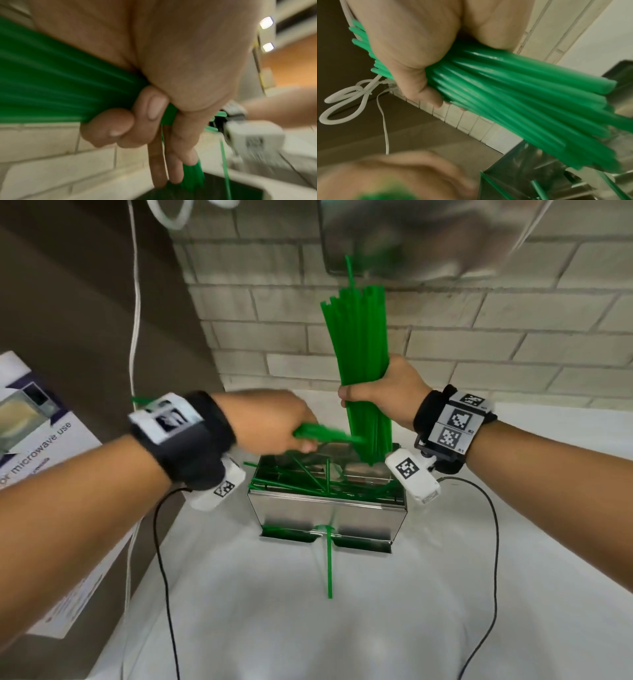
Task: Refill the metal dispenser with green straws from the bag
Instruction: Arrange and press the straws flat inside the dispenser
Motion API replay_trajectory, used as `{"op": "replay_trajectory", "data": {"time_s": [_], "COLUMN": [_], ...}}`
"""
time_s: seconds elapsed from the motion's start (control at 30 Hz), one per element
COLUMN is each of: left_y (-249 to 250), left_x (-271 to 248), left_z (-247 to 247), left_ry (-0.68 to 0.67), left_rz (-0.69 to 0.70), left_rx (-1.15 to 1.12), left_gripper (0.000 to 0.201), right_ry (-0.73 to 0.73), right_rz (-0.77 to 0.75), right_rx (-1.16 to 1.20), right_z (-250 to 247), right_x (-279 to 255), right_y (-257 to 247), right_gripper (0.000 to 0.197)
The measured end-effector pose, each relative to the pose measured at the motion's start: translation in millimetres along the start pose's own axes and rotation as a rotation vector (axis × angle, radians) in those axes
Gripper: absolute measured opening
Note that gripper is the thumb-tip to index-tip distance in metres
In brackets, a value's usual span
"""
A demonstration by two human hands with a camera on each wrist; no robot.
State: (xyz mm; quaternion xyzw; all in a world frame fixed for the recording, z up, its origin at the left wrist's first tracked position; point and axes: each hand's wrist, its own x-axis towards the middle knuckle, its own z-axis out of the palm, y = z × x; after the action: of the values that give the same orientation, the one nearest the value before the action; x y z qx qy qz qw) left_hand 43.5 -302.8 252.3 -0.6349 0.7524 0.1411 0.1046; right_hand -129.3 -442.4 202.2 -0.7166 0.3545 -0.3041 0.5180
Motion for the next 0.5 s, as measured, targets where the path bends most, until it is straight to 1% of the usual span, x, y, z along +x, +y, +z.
{"op": "replay_trajectory", "data": {"time_s": [0.03,0.1,0.17,0.23,0.33,0.43,0.5], "left_y": [3,10,19,24,22,21,20], "left_x": [13,32,46,58,68,68,68], "left_z": [17,42,57,68,78,76,74], "left_ry": [-0.072,-0.168,-0.223,-0.27,-0.329,-0.377,-0.401], "left_rz": [0.018,0.082,0.127,0.132,0.123,0.106,0.102], "left_rx": [0.098,0.225,0.268,0.313,0.414,0.464,0.497], "left_gripper": [0.021,0.025,0.026,0.033,0.045,0.054,0.055], "right_ry": [0.005,0.014,0.013,0.007,-0.001,-0.008,-0.006], "right_rz": [-0.003,-0.006,-0.006,-0.007,-0.017,-0.025,-0.025], "right_rx": [-0.003,0.016,0.02,0.01,-0.015,-0.038,-0.027], "right_z": [-1,-3,-5,-5,-5,-5,-5], "right_x": [-1,-2,-2,-3,-6,-6,-6], "right_y": [1,3,3,2,1,0,0], "right_gripper": [0.042,0.041,0.043,0.042,0.035,0.039,0.038]}}
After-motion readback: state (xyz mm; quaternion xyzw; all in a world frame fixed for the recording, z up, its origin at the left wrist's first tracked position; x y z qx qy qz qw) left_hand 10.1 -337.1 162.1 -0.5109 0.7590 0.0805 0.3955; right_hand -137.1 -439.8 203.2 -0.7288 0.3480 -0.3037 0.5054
